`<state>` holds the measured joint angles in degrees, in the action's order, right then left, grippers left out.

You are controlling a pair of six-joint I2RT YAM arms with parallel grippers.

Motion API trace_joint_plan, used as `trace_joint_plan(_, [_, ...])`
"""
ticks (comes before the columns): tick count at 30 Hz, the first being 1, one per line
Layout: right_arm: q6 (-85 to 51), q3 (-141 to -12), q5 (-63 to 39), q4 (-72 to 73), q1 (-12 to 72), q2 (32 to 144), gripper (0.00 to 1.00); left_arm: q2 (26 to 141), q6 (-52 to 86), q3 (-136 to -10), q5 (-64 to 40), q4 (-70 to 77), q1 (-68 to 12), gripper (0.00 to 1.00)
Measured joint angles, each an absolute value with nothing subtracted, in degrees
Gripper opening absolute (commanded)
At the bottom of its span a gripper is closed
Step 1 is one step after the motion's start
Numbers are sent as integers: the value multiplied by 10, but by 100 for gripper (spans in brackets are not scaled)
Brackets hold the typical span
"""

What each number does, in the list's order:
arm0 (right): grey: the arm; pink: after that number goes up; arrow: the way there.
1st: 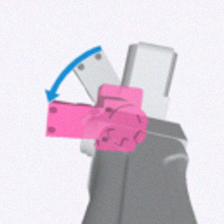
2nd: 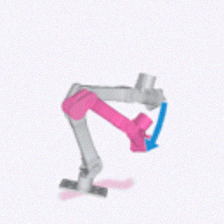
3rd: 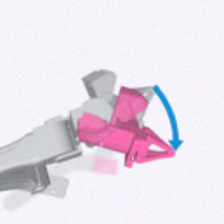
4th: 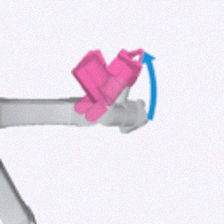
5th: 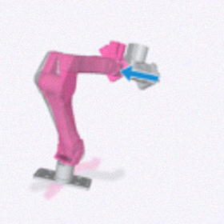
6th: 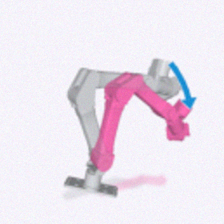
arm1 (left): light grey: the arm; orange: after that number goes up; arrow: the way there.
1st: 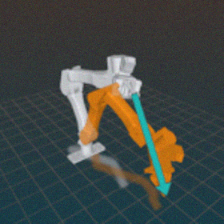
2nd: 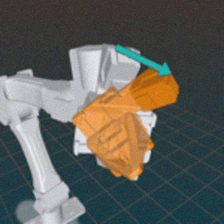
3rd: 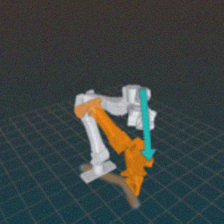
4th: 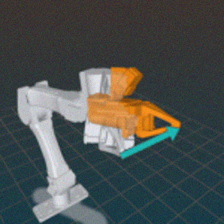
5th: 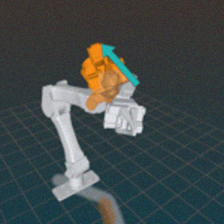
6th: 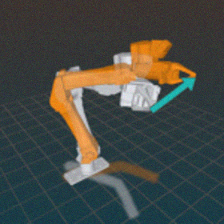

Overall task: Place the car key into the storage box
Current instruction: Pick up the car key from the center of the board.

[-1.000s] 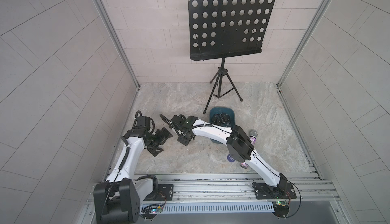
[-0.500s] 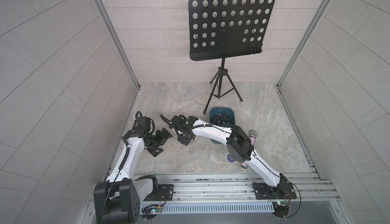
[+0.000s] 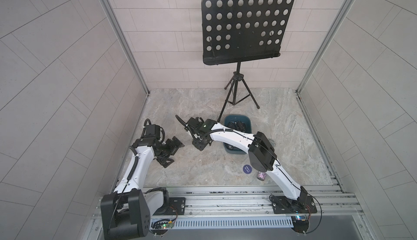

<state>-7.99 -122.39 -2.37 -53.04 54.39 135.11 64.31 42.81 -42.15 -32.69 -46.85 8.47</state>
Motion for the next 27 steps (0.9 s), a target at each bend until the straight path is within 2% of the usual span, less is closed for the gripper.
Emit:
trace_joint_plan(5, [-91, -1178, -13, -526, 535, 1280, 38, 646, 426, -422, -336, -467, 86, 100])
trace_joint_plan(17, [-130, -977, 49, -499, 502, 1080, 38, 662, 405, -421, -371, -451, 77, 100])
trace_joint_plan(27, [-191, -838, 82, -470, 451, 995, 38, 688, 406, -438, -361, -440, 0, 100])
